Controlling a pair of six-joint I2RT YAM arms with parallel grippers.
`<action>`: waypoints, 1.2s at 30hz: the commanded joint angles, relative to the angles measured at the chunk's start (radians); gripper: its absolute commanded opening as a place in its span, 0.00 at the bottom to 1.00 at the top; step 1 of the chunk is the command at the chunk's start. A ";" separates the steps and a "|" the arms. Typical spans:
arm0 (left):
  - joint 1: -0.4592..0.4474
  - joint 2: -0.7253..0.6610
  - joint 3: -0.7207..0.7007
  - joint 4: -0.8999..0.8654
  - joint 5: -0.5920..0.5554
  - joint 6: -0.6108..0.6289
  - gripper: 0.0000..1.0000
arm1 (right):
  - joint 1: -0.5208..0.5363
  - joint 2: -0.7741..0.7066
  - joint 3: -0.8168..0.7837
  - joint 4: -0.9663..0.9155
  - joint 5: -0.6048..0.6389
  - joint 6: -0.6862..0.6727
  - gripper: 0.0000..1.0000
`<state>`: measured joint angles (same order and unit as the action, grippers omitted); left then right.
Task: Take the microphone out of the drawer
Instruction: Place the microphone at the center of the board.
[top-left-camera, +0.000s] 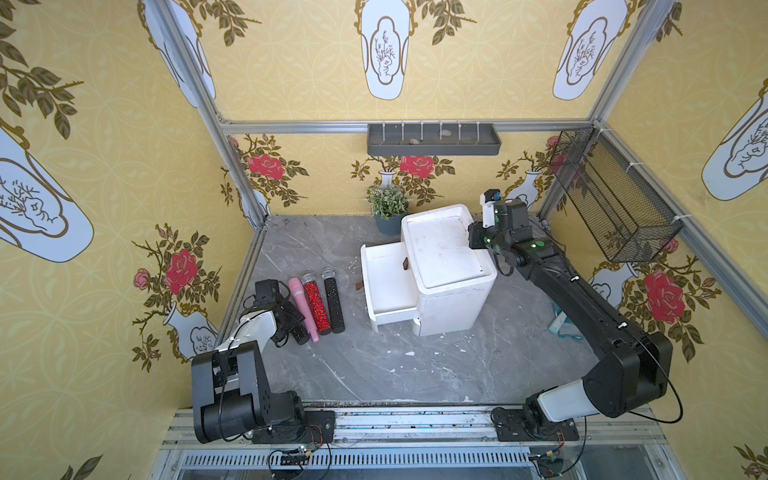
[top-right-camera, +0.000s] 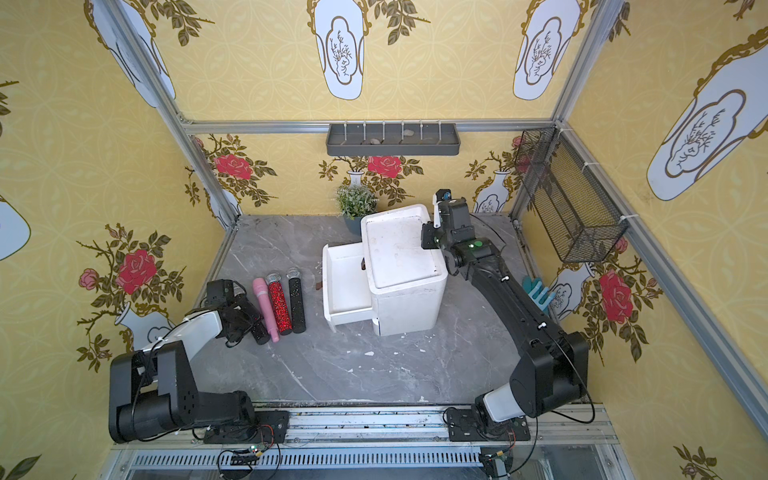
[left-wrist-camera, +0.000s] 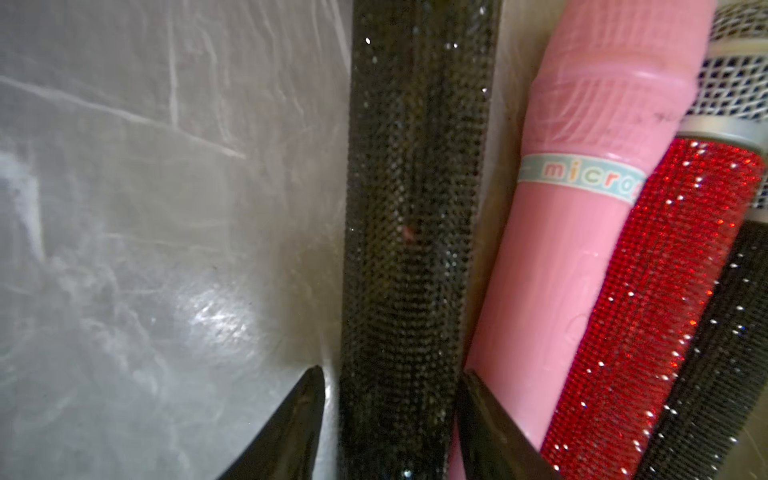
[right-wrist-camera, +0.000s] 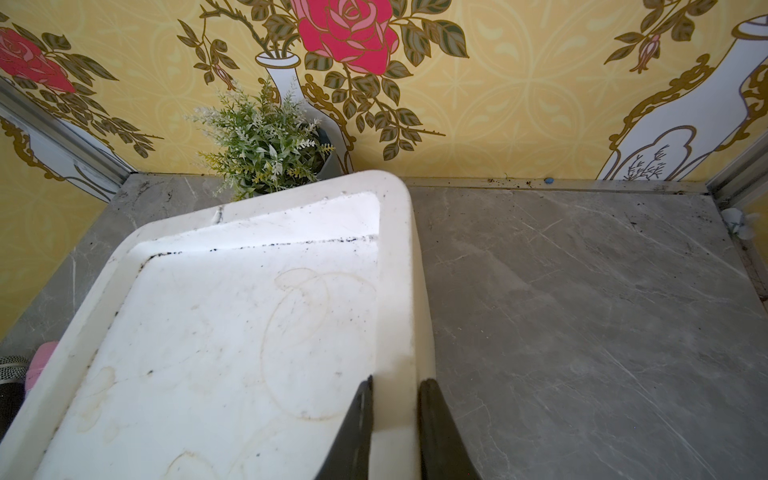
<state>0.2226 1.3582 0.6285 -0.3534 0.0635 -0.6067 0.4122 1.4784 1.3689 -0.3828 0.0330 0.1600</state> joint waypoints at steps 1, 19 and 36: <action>0.001 -0.015 0.012 -0.027 0.009 -0.002 0.58 | -0.003 0.013 -0.009 -0.174 -0.010 0.006 0.15; -0.097 -0.295 0.044 0.066 0.371 -0.157 0.46 | -0.003 0.042 0.015 -0.182 -0.017 0.009 0.15; -0.392 -0.018 0.043 0.523 0.501 -0.398 0.05 | 0.000 0.039 0.009 -0.191 -0.011 0.013 0.15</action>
<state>-0.1471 1.3083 0.6594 0.0742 0.5503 -0.9745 0.4126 1.5032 1.3941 -0.4088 0.0357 0.1593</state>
